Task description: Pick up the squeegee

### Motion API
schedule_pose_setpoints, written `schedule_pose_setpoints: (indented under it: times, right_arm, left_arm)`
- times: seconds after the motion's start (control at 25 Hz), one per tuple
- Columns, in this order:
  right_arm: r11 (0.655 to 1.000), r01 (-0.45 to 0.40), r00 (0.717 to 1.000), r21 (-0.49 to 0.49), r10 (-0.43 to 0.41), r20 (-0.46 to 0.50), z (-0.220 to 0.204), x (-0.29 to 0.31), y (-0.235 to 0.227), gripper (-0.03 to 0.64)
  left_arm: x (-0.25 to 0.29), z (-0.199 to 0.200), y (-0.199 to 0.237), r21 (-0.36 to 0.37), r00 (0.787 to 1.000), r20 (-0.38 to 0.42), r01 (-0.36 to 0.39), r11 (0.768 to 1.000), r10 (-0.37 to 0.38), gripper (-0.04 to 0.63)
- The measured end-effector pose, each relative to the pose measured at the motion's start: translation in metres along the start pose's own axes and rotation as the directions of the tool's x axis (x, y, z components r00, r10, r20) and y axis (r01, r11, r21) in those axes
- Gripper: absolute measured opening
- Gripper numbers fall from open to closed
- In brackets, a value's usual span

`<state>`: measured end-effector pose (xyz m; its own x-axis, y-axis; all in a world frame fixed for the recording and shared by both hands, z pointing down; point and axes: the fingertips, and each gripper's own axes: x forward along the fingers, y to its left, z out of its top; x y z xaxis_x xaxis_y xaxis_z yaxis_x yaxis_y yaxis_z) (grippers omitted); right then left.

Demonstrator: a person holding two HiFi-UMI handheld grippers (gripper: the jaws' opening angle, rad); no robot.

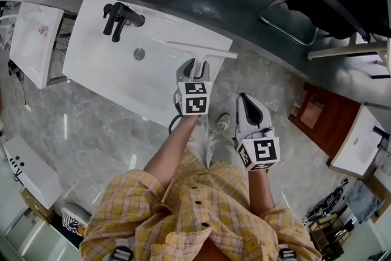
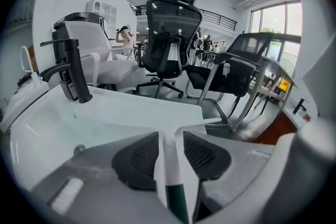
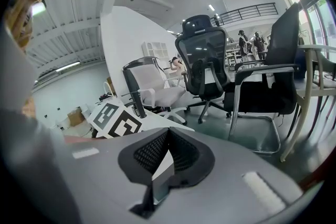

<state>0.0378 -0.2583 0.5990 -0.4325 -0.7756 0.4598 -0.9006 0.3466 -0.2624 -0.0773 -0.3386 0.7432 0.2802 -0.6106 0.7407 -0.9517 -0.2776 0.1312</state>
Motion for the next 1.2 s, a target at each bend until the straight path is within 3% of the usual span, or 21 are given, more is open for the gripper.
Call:
schedule_pose_setpoints:
  times: [0.6,1.2]
  right_arm:
    - [1.0,0.011,1.0,0.012,-0.011,-0.005,-0.006,-0.004,-0.002,0.0]
    - [0.998,0.045,0.999,0.036,-0.045,0.001,-0.007,-0.023,-0.008,-0.001]
  left_arm:
    - [0.018,-0.01,0.007,-0.03,0.999,-0.028,-0.041,0.999,0.04,0.112]
    - [0.004,-0.004,0.007,-0.045,0.998,0.016,-0.057,0.997,0.057,0.087]
